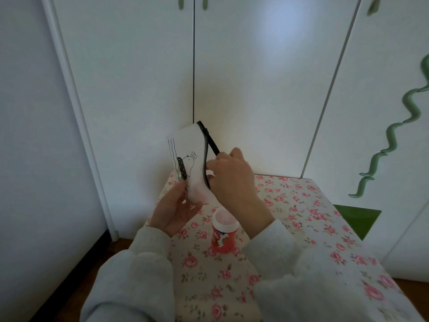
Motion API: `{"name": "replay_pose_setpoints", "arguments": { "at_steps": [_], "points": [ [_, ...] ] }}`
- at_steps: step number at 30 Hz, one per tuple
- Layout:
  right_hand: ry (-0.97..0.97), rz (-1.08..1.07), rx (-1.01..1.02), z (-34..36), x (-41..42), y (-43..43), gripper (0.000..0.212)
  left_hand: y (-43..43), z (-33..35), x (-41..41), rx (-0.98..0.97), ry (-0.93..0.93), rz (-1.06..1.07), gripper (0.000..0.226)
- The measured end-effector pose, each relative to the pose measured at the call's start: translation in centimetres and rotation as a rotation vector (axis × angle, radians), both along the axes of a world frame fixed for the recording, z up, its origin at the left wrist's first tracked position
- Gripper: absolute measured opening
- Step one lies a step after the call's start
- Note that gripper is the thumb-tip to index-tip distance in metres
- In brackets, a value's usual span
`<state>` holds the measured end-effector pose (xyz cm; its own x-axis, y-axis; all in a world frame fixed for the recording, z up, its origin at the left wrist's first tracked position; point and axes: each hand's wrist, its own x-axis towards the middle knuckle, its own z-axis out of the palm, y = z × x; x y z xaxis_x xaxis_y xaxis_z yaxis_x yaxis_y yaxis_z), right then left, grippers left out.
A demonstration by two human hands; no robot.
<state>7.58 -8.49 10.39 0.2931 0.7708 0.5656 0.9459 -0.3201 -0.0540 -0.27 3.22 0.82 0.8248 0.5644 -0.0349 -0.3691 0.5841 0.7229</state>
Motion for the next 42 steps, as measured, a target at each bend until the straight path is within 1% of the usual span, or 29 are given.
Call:
{"name": "replay_pose_setpoints", "arguments": {
  "at_steps": [2, 3, 5, 7, 8, 9, 10, 11, 13, 16, 19, 22, 24, 27, 31, 33, 36, 39, 42],
  "points": [
    [0.086, 0.028, -0.031, 0.3, -0.2, 0.5, 0.015, 0.3, -0.3, -0.1, 0.024, 0.025, 0.033, 0.052],
    [0.115, 0.05, -0.053, 0.3, -0.3, 0.8, 0.015, 0.4, -0.4, -0.2, 0.038, 0.028, 0.035, 0.049],
    [0.186, 0.103, -0.117, 0.5, -0.4, 1.3, 0.024, 0.4, -0.5, -0.3, 0.079, 0.038, 0.05, 0.036],
    [0.352, 0.197, -0.144, 0.8, -0.5, 1.4, 0.036, 0.4, -0.3, -0.4, 0.124, 0.08, 0.099, 0.027],
    [0.447, 0.259, -0.127, 0.9, -0.6, 1.4, 0.04, 0.5, -0.3, -0.5, 0.137, 0.097, 0.121, 0.029],
    [0.52, 0.313, -0.106, 1.0, -0.6, 1.3, 0.043, 0.6, -0.2, -0.6, 0.138, 0.109, 0.126, 0.036],
    [0.56, 0.35, -0.095, 1.0, -0.8, 1.2, 0.044, 0.5, -0.1, -0.6, 0.135, 0.114, 0.121, 0.044],
    [0.558, 0.368, -0.101, 1.1, -1.0, 1.1, 0.045, 0.6, -0.1, -0.5, 0.132, 0.118, 0.117, 0.047],
    [0.451, 0.347, -0.153, 0.9, -1.1, 1.3, 0.038, 0.3, 0.2, -0.5, 0.117, 0.123, 0.139, 0.047],
    [0.228, 0.194, -0.273, 0.6, -0.8, 2.3, 0.024, -0.2, 0.4, -0.2, 0.106, 0.091, 0.112, 0.06],
    [0.186, 0.12, -0.351, 0.6, -0.8, 2.9, 0.016, -0.2, 0.6, 0.0, 0.123, 0.109, 0.133, 0.062],
    [0.194, 0.142, -0.551, 0.8, -1.2, 3.6, 0.02, -0.8, 1.1, 0.5, 0.145, 0.136, 0.209, 0.062],
    [0.228, 0.119, -0.622, 0.5, -1.3, 4.3, 0.022, -1.2, 1.3, 0.9, 0.137, 0.17, 0.268, 0.065],
    [0.227, 0.132, -0.608, -0.1, -1.2, 5.1, 0.019, -1.4, 1.0, 1.3, 0.146, 0.16, 0.315, 0.064],
    [0.208, 0.138, -0.669, -0.4, -1.2, 5.3, 0.009, -1.8, 0.8, 1.4, 0.143, 0.124, 0.339, 0.064],
    [0.231, 0.132, -0.685, -0.2, -1.5, 5.2, 0.009, -1.7, 0.3, 1.5, 0.127, 0.114, 0.331, 0.066],
    [0.285, 0.092, -0.69, -0.6, -1.9, 5.1, 0.025, -1.8, 0.3, 1.4, 0.111, 0.097, 0.308, 0.069],
    [0.313, 0.063, -0.629, -1.3, -2.0, 5.5, 0.028, -2.1, 0.4, 1.3, 0.146, 0.141, 0.323, 0.06],
    [0.334, 0.075, -0.564, -1.7, -1.8, 5.8, 0.031, -2.2, 0.4, 1.3, 0.053, 0.085, 0.302, 0.066]
  ]
}}
